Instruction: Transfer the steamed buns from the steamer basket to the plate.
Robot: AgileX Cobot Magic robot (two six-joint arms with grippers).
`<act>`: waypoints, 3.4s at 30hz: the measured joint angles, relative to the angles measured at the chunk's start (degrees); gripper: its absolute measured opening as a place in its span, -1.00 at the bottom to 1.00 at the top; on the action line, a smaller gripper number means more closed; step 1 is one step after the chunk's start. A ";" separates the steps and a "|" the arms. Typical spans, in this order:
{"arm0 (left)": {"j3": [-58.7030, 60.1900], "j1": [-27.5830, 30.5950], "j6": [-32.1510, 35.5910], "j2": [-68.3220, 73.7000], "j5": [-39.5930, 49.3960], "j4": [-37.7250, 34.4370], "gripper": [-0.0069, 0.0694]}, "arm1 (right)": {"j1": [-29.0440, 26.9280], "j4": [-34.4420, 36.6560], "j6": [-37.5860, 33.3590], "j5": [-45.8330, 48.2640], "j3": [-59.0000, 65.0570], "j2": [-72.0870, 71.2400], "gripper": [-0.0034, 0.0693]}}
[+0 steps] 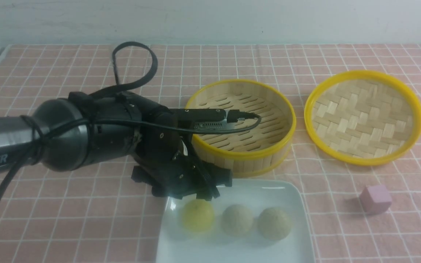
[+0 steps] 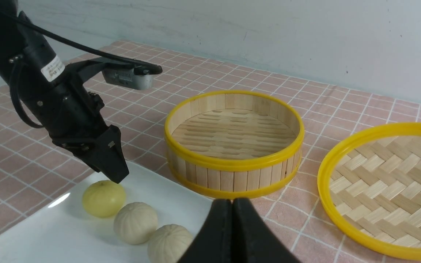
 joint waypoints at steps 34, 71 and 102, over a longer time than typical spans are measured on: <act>0.00 0.00 -0.31 -11.68 2.84 5.09 0.31 | -28.37 0.03 0.00 -2.71 22.25 -10.25 -0.83; 28.28 0.00 -5.62 -67.91 -1.46 10.96 -0.81 | -32.53 0.03 -0.10 -2.66 22.25 -10.25 -0.71; 52.14 16.04 9.16 -84.84 -16.60 3.47 -0.76 | -32.53 0.03 -0.10 -2.66 22.25 -10.25 -0.61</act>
